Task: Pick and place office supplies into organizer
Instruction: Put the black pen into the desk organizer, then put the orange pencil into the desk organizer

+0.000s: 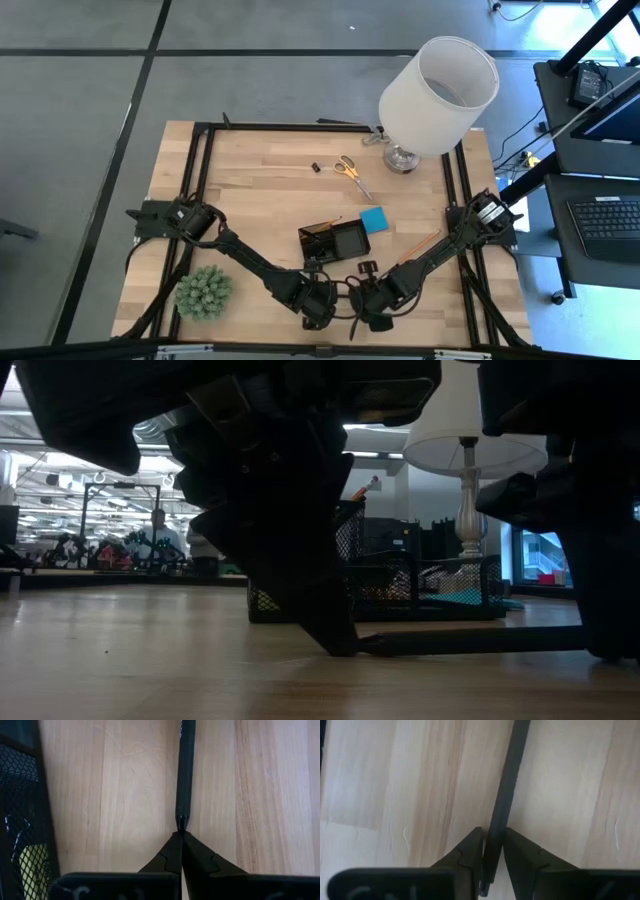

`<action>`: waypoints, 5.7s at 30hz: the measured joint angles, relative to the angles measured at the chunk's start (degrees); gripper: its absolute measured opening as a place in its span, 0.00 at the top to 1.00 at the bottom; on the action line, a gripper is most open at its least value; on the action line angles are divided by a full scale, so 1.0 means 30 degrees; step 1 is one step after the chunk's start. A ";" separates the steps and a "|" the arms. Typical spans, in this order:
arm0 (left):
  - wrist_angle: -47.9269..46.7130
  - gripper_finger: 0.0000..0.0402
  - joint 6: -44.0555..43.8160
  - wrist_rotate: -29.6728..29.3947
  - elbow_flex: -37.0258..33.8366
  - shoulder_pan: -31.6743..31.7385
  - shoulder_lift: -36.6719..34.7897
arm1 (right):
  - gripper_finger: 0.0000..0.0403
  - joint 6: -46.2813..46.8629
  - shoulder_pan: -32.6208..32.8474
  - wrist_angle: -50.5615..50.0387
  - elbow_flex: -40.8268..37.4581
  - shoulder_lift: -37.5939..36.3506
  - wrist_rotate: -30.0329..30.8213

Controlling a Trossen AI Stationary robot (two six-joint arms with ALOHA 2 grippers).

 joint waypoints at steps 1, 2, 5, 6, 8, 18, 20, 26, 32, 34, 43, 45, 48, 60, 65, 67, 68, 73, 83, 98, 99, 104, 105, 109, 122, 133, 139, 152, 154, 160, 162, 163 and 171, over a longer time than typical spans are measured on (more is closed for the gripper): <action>0.0014 1.00 0.0000 0.0023 0.0000 0.0007 0.0000 | 0.80 0.0201 0.0000 0.0046 -0.0154 -0.0036 0.0003; 0.0027 1.00 -0.0005 0.0040 0.0000 0.0007 0.0000 | 0.80 0.0377 0.0000 0.0097 -0.0299 -0.0070 0.0009; 0.0040 1.00 0.0000 0.0040 0.0000 0.0007 0.0007 | 0.81 0.0738 0.0000 0.0264 -0.0675 -0.0110 0.0044; 0.0047 1.00 0.0000 0.0040 0.0000 0.0007 0.0007 | 0.82 0.0781 0.0000 0.0257 -0.0704 -0.0110 0.0044; 0.0047 1.00 -0.0002 0.0040 0.0000 0.0007 0.0007 | 0.85 0.0707 -0.0006 0.0250 -0.0726 -0.0110 0.0058; -0.0309 1.00 -0.0007 0.0030 0.0001 0.0000 -0.0122 | 0.91 -0.0210 -0.0007 0.0388 -0.0785 -0.0074 0.0036; -0.0821 1.00 -0.0007 0.0025 0.0029 -0.0005 -0.0384 | 0.89 -0.0179 -0.0007 0.0293 -0.0701 -0.0054 0.0029; -0.4020 1.00 -0.0005 -0.0194 -0.0117 -0.0377 -0.1740 | 0.90 -0.0616 -0.0002 -0.1503 0.0557 0.0108 -0.0124; -0.8620 1.00 -0.1302 -0.1084 -0.0102 -0.0995 -0.2569 | 0.90 -0.1106 0.0017 -0.5367 0.2495 0.0123 0.1606; -1.0032 1.00 -0.1890 -0.2376 -0.0064 -0.1244 -0.2705 | 0.90 -0.1143 0.0000 -0.6552 0.3117 0.0123 0.2378; -1.4941 1.00 -0.4110 -0.5422 -0.0058 -0.1870 -0.2710 | 0.90 -0.2726 -0.0059 -1.2729 0.6825 0.0065 0.8116; -1.5817 1.00 -0.4695 -0.5407 -0.0058 -0.1880 -0.2692 | 0.90 -0.3706 -0.0183 -1.3371 0.7497 0.0065 0.9631; -1.6862 1.00 -0.6127 -0.5424 -0.0051 -0.1928 -0.2674 | 0.90 -0.5806 -0.0414 -1.3753 0.8370 0.0046 1.1686; -1.7047 1.00 -0.7067 -0.7553 -0.0026 -0.3334 -0.2708 | 0.89 -1.2640 -0.2393 -1.3757 0.8338 0.0043 1.6150; -1.6997 1.00 -0.7031 -0.8360 -0.0022 -0.3924 -0.3728 | 0.89 -1.3755 -0.2892 -1.3724 0.8338 0.0043 1.7012; -1.6905 1.00 -0.6998 -0.8377 -0.0022 -0.3912 -0.4569 | 0.89 -1.4124 -0.2975 -1.3683 0.8338 0.0043 1.7057; -1.6729 1.00 -0.6761 -0.8424 -0.0022 -0.3912 -0.5084 | 0.89 -1.4197 -0.3016 -1.3688 0.8338 0.0043 1.7063; -1.1781 1.00 -0.3983 -0.8854 -0.2409 -0.4022 -0.9291 | 0.89 -1.4285 -0.3016 -1.3666 0.8338 0.0043 1.7063; 0.8932 1.00 0.0351 -0.6677 -1.7851 -0.3228 -2.0258 | 0.89 -1.7858 -0.3016 -1.2845 0.8338 0.0043 1.7446; 2.7608 1.00 0.6429 -0.3591 -2.8576 -0.2426 -2.3525 | 0.89 -2.2759 -0.4024 -1.0757 0.8323 0.0901 1.8094; 2.7592 1.00 0.6496 -0.3664 -2.8611 -0.2426 -2.3525 | 0.89 -2.2759 -0.4095 -1.0749 0.8323 0.0990 1.8093; 2.7169 1.00 0.6521 -0.4395 -2.8633 -0.2426 -2.3525 | 0.89 -2.2781 -0.4262 -1.0620 0.8316 0.1383 1.8054; 2.7004 1.00 0.6513 -0.4455 -2.8633 -0.2426 -2.3525 | 0.89 -2.2784 -0.4262 -1.0536 0.8323 0.1412 1.8099; 2.6098 1.00 0.6513 -0.4494 -2.8633 -0.2426 -2.3516 | 0.89 -2.2989 -0.4248 -1.0325 0.8328 0.1521 1.8044; 2.5275 1.00 0.6512 -0.4560 -2.8640 -0.2426 -2.3503 | 0.89 -2.3769 -0.4240 -0.9746 0.8331 0.3007 1.7741; 2.5066 1.00 0.6511 -0.4577 -2.8640 -0.2426 -2.3503 | 0.83 -2.3650 -0.4240 -0.9611 0.8332 0.3110 1.7748; 2.5066 1.00 0.6506 -0.4579 -2.8640 -0.2426 -2.3503 | 0.79 -2.3641 -0.4240 -0.9513 0.8352 0.3110 1.7292; 2.5059 1.00 0.6506 -0.4579 -2.8640 -0.2426 -2.3503 | 0.74 -2.2882 -0.3360 -0.9072 0.8599 0.3012 1.7385; 2.5059 1.00 0.6506 -0.4579 -2.8640 -0.2426 -2.3503 | 0.74 -2.2059 -0.2926 -0.9247 0.8982 0.2878 1.6873; 2.5006 1.00 0.6499 -0.4572 -2.8640 -0.2426 -2.3503 | 0.74 -1.6448 -0.1532 -1.2361 1.1501 0.2869 1.5562; 2.5002 1.00 0.6494 -0.4572 -2.8640 -0.2426 -2.3503 | 0.74 -1.3829 -0.1107 -1.4487 1.2672 0.2869 1.3761; 2.5004 1.00 0.6492 -0.4572 -2.8640 -0.2426 -2.3503 | 0.74 -1.2544 -0.0948 -1.5369 1.3207 0.2856 1.2777; 2.5001 1.00 0.5982 -0.4572 -2.8640 -0.2427 -2.3503 | 0.74 -0.5109 -0.0005 -1.9582 1.4621 0.2097 0.5492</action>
